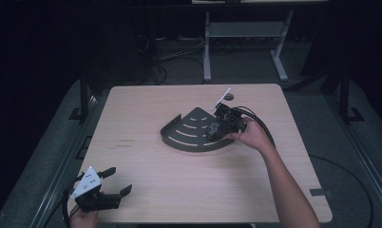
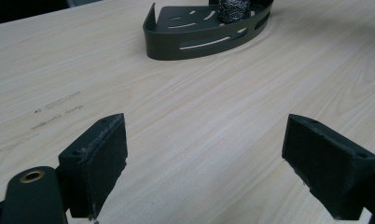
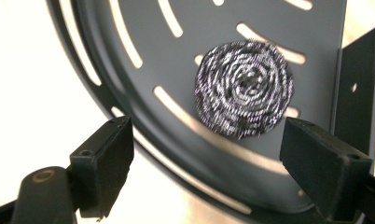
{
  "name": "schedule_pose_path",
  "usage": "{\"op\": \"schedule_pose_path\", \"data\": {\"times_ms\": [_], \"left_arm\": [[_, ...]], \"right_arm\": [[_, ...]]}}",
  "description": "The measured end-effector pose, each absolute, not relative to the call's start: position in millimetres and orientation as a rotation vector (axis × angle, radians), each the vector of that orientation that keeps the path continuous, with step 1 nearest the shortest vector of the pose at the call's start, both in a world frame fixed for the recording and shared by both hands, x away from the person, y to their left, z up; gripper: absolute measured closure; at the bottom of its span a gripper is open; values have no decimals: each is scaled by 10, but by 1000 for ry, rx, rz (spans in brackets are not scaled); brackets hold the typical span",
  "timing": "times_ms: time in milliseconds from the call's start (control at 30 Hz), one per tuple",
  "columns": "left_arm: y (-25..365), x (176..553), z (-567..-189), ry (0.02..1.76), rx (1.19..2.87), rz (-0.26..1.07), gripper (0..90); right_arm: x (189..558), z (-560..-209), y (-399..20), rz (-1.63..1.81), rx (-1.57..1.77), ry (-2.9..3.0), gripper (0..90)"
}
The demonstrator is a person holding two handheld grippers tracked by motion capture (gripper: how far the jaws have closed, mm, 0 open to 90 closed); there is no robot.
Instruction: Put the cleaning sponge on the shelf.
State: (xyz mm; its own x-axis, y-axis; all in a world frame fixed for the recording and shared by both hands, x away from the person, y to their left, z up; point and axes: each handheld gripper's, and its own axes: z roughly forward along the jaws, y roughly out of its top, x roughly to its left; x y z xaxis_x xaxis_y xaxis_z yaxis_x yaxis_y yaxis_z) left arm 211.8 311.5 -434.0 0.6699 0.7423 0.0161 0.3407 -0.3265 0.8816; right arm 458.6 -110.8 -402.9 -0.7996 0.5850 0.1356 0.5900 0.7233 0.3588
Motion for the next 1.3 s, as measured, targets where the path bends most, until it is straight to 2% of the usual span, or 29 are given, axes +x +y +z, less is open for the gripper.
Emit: {"op": "schedule_pose_path", "data": {"times_ms": [500,1300], "left_arm": [[3106,2106,-4340,842,1931,526,133],[3085,2112,-4348,840,1941,525,133]], "right_arm": [[4284,-3929,-1269,-659,-966,-2912,173],[3877,-4087,-1584,-677,-974,-2886,176]]}}
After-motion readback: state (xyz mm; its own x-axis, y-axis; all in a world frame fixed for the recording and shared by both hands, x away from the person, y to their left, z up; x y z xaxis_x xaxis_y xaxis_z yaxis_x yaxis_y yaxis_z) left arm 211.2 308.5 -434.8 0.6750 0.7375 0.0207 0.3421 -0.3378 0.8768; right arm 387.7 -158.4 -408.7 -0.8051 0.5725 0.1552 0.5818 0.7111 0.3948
